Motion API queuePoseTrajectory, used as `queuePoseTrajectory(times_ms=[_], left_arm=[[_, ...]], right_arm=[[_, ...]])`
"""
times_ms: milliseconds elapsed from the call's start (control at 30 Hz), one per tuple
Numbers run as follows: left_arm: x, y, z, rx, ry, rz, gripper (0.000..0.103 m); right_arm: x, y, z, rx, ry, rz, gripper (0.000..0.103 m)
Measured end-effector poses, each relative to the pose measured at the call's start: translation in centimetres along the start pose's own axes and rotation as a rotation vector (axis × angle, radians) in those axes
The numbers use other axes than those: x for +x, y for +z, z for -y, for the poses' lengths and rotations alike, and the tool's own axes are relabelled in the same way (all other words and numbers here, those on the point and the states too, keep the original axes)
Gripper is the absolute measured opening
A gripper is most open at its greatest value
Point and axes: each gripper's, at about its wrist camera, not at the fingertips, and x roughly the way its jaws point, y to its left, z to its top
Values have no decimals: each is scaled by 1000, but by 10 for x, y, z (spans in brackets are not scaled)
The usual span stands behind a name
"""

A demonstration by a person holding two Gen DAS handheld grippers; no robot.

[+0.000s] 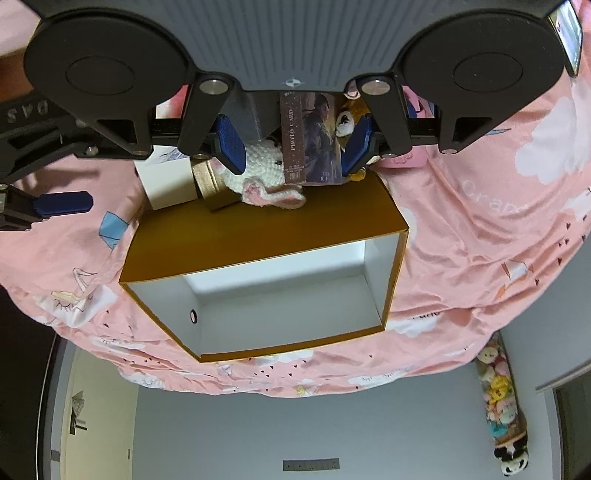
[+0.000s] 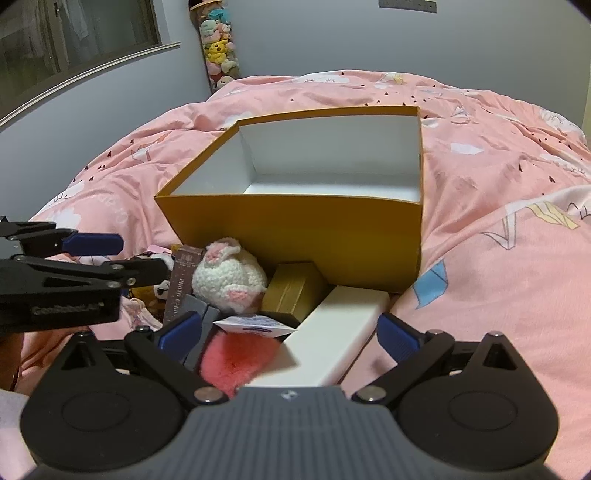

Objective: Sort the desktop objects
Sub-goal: 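Move the right tool toward the white rectangular box in the pile, then grasp the white rectangular box with the right tool and lift it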

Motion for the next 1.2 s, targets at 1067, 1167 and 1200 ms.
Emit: queuePoseTrajectory(times_ms=[1067,1167,1200], left_arm=[[3,-2,-8,-7,-38,-55,65],[3,-2,-8,-3,-32,-53,65],[3,-2,-9,-5,-30,-53,65]], right_arm=[[78,12,50,240,56,-418,51],[90,9,54,273,82,-445,61],[93,8,56,279,88,-450,63]])
